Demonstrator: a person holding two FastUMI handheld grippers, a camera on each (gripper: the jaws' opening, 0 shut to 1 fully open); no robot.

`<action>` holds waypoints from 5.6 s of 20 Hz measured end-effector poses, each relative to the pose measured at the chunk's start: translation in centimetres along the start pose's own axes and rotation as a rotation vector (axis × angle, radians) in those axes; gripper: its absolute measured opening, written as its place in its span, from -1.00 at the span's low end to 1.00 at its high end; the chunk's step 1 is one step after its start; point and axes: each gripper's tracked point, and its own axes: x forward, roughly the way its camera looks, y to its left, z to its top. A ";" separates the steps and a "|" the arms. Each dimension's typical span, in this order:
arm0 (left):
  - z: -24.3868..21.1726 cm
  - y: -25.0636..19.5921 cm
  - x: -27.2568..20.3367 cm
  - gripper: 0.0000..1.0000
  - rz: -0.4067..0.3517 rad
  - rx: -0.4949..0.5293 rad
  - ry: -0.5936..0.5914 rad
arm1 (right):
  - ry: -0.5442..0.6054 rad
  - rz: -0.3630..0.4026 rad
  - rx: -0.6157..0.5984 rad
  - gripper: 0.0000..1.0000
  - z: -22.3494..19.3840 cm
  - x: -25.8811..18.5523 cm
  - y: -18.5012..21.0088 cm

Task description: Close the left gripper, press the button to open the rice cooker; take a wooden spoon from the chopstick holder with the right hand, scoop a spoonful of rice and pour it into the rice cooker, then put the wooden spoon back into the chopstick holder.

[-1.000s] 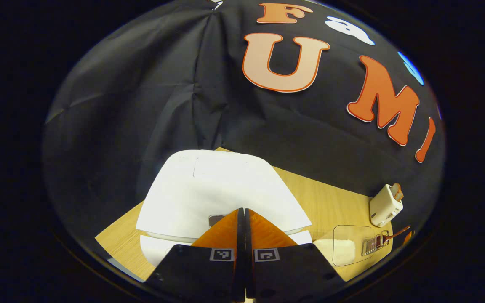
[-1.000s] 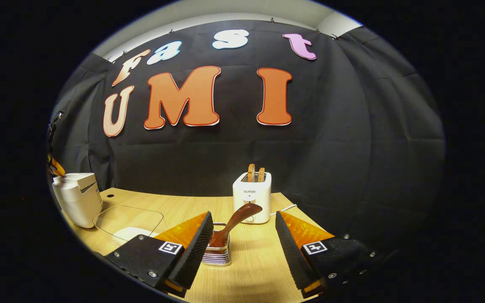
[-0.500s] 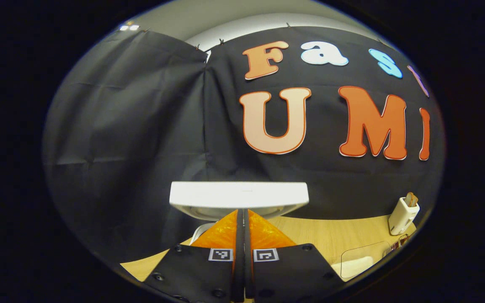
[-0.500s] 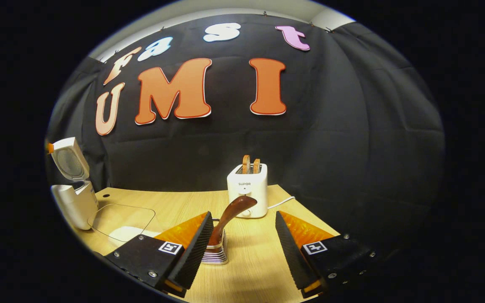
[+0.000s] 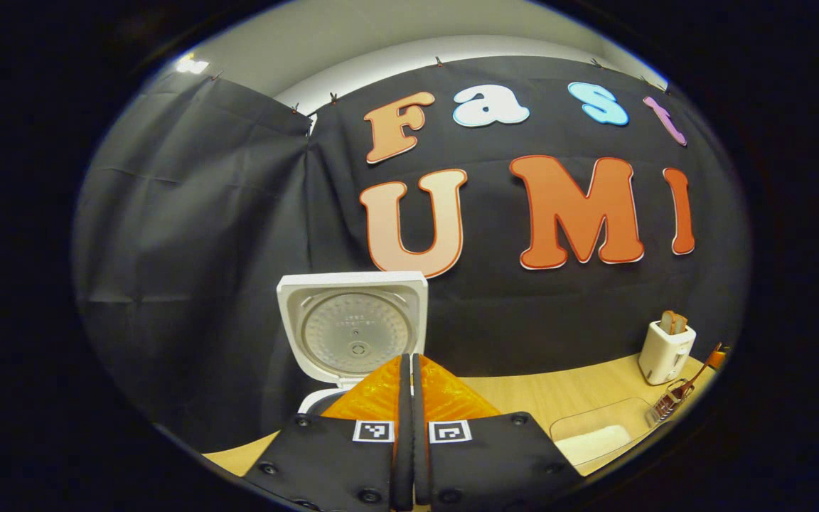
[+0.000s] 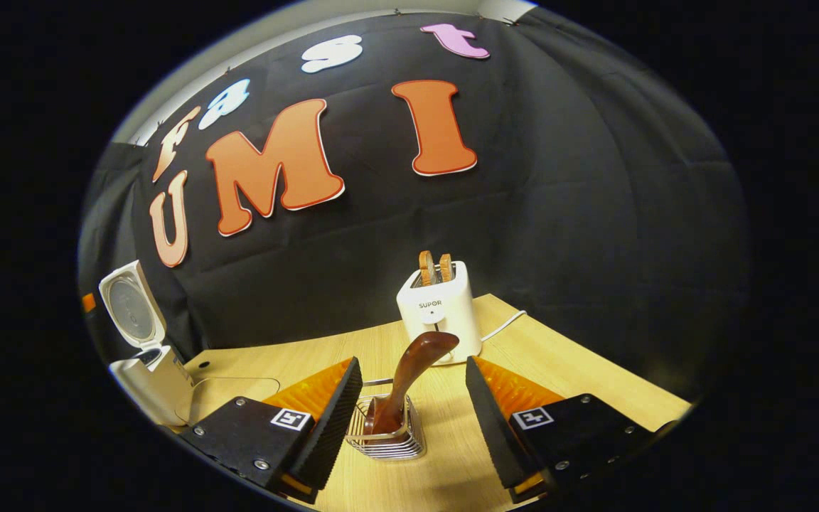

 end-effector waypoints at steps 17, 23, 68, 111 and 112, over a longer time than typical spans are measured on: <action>-2.6 -1.4 -0.6 0.00 -0.026 0.035 0.001 | 0.027 0.025 0.301 -0.63 -2.8 3.3 1.1; -3.4 -1.6 -0.5 0.12 -0.033 0.033 0.016 | -0.026 0.000 0.331 -0.76 -2.5 3.8 1.0; -9.2 2.7 -1.8 0.83 0.007 -0.003 0.072 | -0.147 0.212 -0.597 -0.83 -7.1 0.1 21.8; -11.5 4.0 -2.0 0.83 0.017 -0.073 0.104 | 0.377 0.412 1.001 -0.84 -6.5 1.2 21.2; -11.4 4.1 -2.1 0.83 0.020 -0.078 0.104 | 0.367 0.420 1.030 -0.84 -5.7 1.1 21.3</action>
